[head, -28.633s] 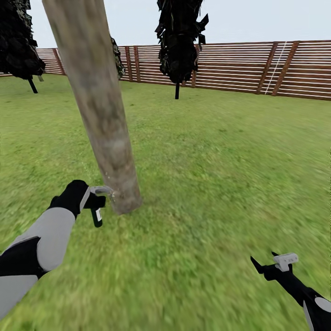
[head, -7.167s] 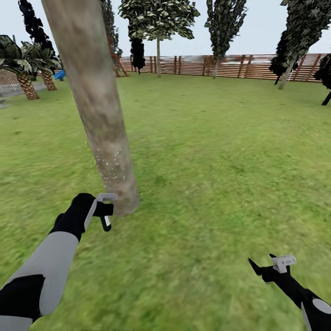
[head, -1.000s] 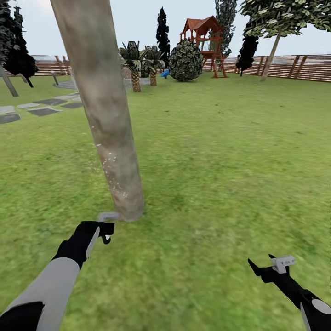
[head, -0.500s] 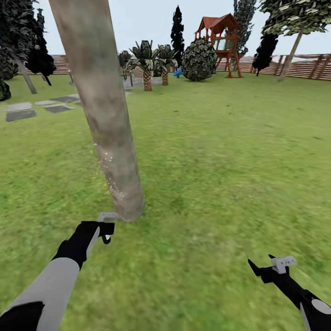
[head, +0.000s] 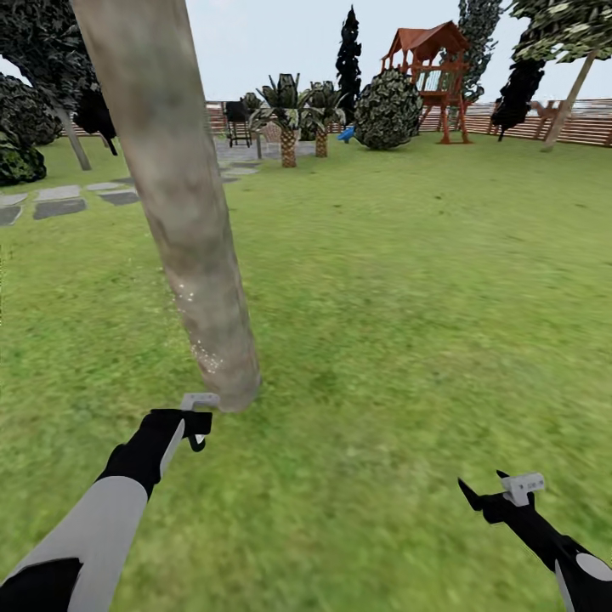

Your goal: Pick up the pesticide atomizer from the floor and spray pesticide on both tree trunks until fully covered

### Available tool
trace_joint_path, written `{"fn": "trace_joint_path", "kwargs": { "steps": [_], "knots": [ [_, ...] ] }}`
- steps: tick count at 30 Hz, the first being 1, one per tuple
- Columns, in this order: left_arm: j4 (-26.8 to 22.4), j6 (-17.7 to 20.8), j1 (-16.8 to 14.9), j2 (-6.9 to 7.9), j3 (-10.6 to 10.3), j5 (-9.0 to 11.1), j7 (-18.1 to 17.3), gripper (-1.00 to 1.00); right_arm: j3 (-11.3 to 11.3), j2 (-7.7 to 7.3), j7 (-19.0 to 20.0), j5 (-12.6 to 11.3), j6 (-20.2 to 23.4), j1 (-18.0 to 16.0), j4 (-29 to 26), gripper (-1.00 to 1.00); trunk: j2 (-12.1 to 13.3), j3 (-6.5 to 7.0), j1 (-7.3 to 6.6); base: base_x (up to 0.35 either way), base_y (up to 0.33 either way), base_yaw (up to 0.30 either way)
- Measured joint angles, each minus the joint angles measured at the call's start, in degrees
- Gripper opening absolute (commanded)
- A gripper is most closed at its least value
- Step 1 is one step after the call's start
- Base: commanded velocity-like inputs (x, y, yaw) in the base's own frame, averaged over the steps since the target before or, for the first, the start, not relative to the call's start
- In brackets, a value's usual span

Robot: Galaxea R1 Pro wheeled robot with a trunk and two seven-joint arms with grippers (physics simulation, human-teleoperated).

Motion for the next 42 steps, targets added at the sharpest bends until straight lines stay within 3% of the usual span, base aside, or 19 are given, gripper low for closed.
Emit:
{"fn": "trace_joint_path", "kwargs": {
  "steps": [20,28,33,36,38,41,42],
  "knots": [
    [1.3,-0.1,0.0,-0.68,0.2,0.0,0.0,-1.0,-0.1,-0.01,-0.1,0.0,0.0,0.0,-0.1,1.0,0.0,0.0,0.0,0.13,-0.277,0.267],
    [0.9,0.4,0.0,-0.33,0.1,0.3,-0.2,-1.0,-0.1,-0.05,-0.1,0.0,-0.1,0.0,-0.3,1.0,0.0,0.18,0.0,-0.022,-0.312,0.254],
    [-3.9,0.6,0.0,-0.52,-0.7,-0.1,-0.3,-1.0,-0.2,-0.1,-0.1,0.0,-0.1,0.0,-0.5,1.0,0.0,0.3,0.0,-0.022,-0.092,0.055],
    [-4.8,3.5,-1.0,-0.08,-0.5,-0.2,-0.8,-1.0,-0.1,-0.08,-0.1,0.0,-0.1,0.0,-0.4,1.0,0.0,0.3,0.0,0.0,-0.002,0.001],
    [-5.3,7.3,-3.5,-0.3,-0.6,0.1,-0.9,-1.0,-0.2,-0.29,-0.1,0.0,0.0,0.0,-0.4,1.0,0.0,0.31,0.0,0.0,0.0,0.0],
    [-4.9,9.4,-8.5,-0.59,-0.6,0.1,-1.0,-1.0,-2.4,-0.37,-0.1,0.1,0.0,0.0,-0.2,1.0,0.0,0.31,0.0,0.0,0.0,0.0],
    [-4.8,11.9,-10.5,-0.56,-0.6,0.1,-1.1,-1.0,-3.9,-0.4,-0.1,0.1,0.1,0.0,-0.2,1.0,0.0,0.31,0.0,0.0,0.0,0.0]
  ]
}}
